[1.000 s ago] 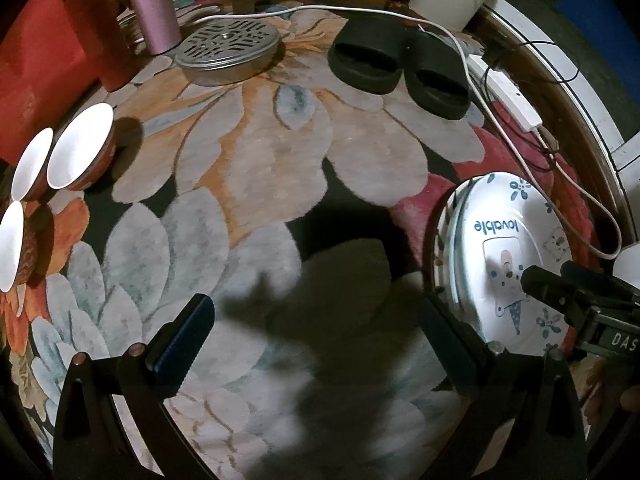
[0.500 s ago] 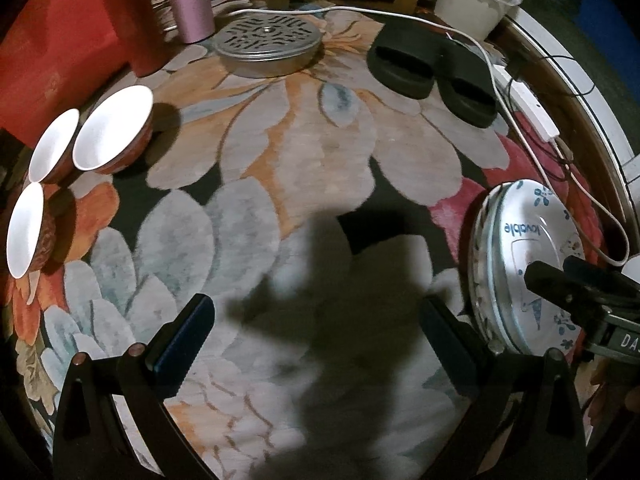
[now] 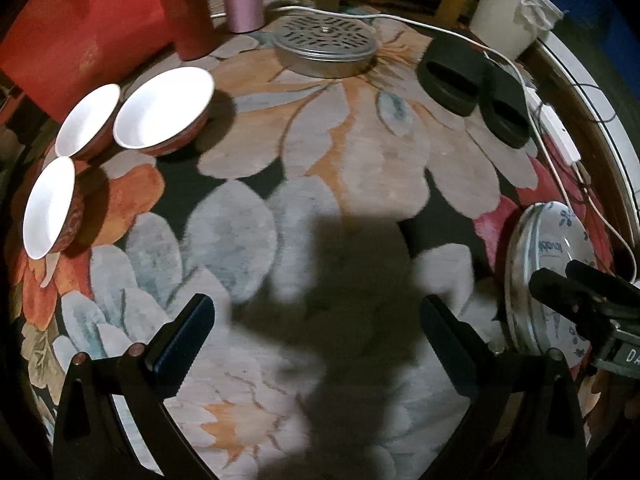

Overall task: Organize plates and bowls
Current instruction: 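Withdraw both tools from the stack toward the white bowls, then grasp the rim of a white bowl with the right tool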

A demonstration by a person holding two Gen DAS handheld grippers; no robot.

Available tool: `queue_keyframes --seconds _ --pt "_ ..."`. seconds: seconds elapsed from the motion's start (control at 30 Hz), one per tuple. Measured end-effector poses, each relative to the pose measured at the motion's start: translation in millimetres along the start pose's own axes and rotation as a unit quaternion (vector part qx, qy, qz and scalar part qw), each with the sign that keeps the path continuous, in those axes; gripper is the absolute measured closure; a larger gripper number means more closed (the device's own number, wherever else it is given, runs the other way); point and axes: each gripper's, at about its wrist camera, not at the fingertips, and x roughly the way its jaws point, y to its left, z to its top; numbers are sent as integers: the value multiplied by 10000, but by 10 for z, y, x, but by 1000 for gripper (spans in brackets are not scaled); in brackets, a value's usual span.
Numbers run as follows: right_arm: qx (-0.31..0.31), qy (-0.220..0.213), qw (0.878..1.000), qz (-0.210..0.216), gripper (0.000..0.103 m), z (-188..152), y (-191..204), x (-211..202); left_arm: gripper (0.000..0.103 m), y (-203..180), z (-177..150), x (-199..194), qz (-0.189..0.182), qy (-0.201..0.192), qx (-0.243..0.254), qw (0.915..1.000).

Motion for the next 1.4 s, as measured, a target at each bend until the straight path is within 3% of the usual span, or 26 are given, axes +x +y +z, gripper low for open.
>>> queue_keyframes --seconds 0.57,1.4 --pt "-512 146 9980 351 3 88 670 217 1 661 -10 2 226 6 -549 9982" --pt "-842 526 9921 762 3 323 1466 654 1 1562 -14 -58 431 -17 -1476 9881"
